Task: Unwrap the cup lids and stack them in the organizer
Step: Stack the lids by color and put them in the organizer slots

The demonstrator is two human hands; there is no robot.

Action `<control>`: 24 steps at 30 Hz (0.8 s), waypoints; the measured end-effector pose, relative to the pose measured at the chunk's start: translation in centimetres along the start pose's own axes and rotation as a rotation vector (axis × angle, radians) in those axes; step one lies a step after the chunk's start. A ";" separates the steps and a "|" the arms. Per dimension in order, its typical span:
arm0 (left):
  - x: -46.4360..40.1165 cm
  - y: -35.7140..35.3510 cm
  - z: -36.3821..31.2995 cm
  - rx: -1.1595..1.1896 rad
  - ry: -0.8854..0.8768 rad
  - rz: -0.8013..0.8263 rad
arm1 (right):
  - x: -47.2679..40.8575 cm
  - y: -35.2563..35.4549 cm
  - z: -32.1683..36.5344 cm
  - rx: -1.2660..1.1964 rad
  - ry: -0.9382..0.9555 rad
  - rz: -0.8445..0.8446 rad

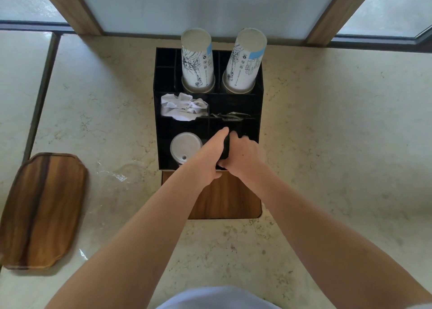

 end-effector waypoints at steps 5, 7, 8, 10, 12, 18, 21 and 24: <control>1.1 -0.1 -0.3 -0.014 -0.043 -0.043 | 0.1 0.1 0.1 -0.009 0.033 0.007; 2.0 0.0 -0.7 -0.066 -0.059 -0.085 | 0.3 0.3 0.2 0.010 0.033 0.006; 2.6 0.1 -0.9 -0.109 -0.063 -0.101 | 0.4 0.4 0.3 0.020 0.030 0.003; 3.8 0.5 -1.3 -0.187 -0.081 -0.130 | 0.6 0.5 0.4 0.024 0.026 0.001; 4.7 1.2 -1.2 -0.177 -0.110 -0.153 | 0.8 0.7 0.3 0.008 0.029 0.010; 6.1 2.7 0.4 -0.011 -0.107 -0.203 | 0.3 0.8 0.1 0.036 0.036 0.084; 7.4 5.2 1.6 -0.088 -0.242 -0.245 | 0.2 2.1 0.0 0.019 0.007 0.143; 9.6 10.0 4.7 -0.329 -0.483 -0.354 | 1.8 4.1 0.6 0.028 0.044 0.079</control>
Point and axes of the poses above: each hand's wrist, its own x-axis away from the middle knuckle, its own y-axis out of the back of the hand, z = x × y, the point moved 2 cm from there along -x, towards the middle knuckle, and after that the axes turned 10 degrees about -y, right-handed, at the moved point
